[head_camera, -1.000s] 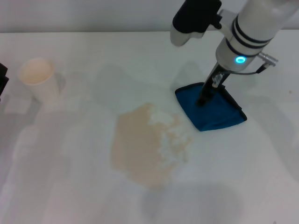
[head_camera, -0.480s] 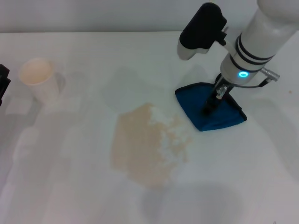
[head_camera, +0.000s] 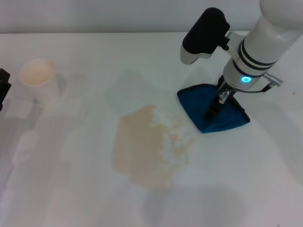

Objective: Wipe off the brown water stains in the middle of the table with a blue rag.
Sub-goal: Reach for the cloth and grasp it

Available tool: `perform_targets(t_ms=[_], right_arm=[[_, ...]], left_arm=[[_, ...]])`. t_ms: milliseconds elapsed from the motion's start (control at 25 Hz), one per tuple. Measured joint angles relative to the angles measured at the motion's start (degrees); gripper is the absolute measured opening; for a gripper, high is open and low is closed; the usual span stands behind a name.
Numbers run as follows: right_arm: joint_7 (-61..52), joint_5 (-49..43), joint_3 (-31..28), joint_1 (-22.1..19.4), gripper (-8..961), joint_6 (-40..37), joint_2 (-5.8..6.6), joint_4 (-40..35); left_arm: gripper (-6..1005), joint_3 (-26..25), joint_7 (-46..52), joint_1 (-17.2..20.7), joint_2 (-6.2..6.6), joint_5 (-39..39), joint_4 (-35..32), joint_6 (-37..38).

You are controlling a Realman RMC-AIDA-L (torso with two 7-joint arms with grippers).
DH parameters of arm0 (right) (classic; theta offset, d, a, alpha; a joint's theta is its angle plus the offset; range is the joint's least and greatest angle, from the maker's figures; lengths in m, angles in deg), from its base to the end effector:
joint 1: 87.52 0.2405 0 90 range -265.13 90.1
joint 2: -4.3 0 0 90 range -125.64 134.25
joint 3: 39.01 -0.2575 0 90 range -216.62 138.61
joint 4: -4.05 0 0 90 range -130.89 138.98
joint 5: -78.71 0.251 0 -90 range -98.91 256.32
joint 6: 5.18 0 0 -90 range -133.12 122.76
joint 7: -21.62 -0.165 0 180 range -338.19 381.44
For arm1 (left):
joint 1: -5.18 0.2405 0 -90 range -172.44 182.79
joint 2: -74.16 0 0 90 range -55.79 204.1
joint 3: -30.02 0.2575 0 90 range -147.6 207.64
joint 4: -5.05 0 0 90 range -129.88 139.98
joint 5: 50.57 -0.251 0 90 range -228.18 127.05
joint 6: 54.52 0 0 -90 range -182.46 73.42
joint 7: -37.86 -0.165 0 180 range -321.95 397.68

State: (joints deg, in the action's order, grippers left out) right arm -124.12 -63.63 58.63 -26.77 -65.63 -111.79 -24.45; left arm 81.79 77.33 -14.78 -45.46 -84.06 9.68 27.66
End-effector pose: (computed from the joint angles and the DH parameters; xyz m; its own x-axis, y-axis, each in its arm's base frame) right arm 0.2040 0.4595 -0.1101 0.7112 -0.5608 0.4239 -0.3436 -0.8034 -0.4863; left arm -0.3923 0.2970 -0.0273 0.3123 -0.0075 0.9500 0.9405 -0.1386 -0.3102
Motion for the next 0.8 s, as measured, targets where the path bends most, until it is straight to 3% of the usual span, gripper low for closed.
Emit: perform_targets(t_ms=[440,800], right_arm=[[0.01,0.27,-0.12,0.13,563,-0.49,-0.07,0.93],[0.03,0.13,-0.36,0.06,222,-0.88,-0.13,1.26]], left_arm=[[880,0.00,0.00,-0.08,0.00,0.00,0.02,0.00],[879,0.00,0.01,-0.13,0.00,0.00,0.02,0.05]])
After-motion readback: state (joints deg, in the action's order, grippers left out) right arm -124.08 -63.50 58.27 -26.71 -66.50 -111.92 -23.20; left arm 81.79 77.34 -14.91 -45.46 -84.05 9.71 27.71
